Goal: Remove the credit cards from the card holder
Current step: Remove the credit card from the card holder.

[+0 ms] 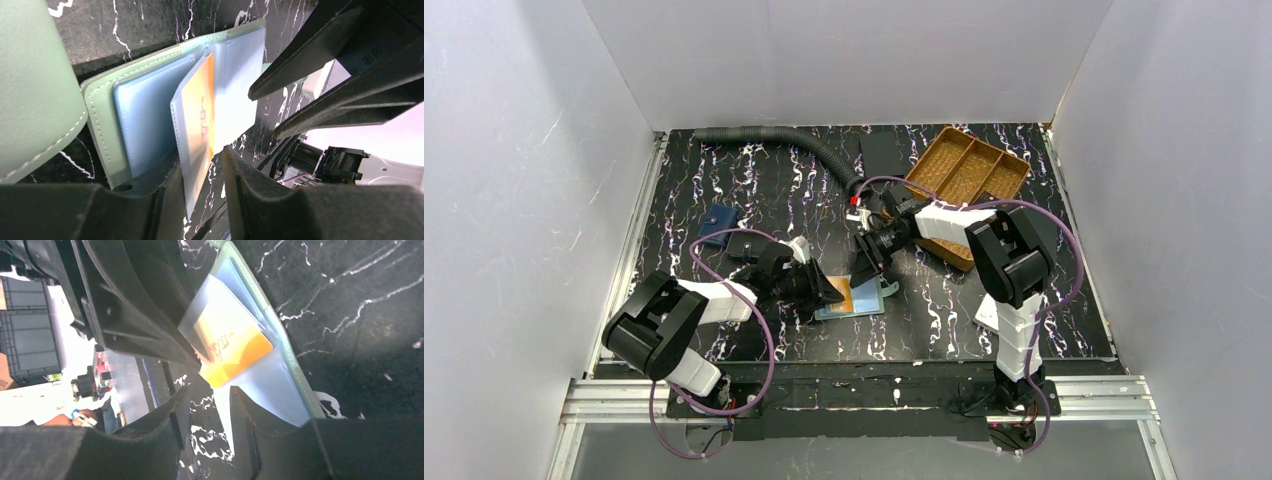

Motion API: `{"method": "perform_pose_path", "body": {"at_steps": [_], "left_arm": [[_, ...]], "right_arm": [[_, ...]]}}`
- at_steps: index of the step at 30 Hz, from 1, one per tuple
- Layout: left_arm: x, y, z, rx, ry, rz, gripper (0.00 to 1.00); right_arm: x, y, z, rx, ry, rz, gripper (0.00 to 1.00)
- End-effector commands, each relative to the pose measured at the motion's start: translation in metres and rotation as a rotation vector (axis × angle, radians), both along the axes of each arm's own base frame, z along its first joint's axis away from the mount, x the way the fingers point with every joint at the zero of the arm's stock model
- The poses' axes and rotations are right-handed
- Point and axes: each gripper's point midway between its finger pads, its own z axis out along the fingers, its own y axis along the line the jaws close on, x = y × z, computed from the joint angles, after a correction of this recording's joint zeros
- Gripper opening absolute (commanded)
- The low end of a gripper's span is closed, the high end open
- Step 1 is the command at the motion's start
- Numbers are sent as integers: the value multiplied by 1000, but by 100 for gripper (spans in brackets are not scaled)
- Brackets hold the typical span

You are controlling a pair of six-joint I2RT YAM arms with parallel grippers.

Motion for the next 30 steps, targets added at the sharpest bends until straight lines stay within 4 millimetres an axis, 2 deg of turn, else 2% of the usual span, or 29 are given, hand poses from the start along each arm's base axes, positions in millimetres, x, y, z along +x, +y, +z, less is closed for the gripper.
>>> {"method": "perform_pose_path", "body": {"at_steps": [1, 2, 4, 5, 9, 17, 22, 25, 30], "left_arm": [[-5, 14, -9, 59, 27, 31, 28], [-5, 14, -9, 59, 28, 32, 24], [-5, 14, -9, 57, 27, 30, 5], [-5, 14, -9, 56, 27, 27, 0], [-2, 10, 5, 30, -26, 2, 0], [10, -4, 58, -118, -211, -21, 0], [15, -16, 78, -199, -247, -43, 0], [18, -19, 89, -233, -279, -45, 0], [21, -24, 104, -274, -321, -53, 0]], "right_arm": [[-5, -10, 11, 43, -71, 53, 43], [-5, -11, 13, 46, -77, 55, 43], [-3, -13, 14, 55, -87, 58, 43], [-4, -14, 15, 62, -87, 63, 43], [-13, -21, 19, 123, -79, 89, 44], [-12, -30, 56, 279, -89, 73, 47], [-10, -26, 77, 328, -88, 58, 49], [-4, -26, 81, 320, -74, 20, 51], [1, -28, 73, 279, -56, -29, 54]]}}
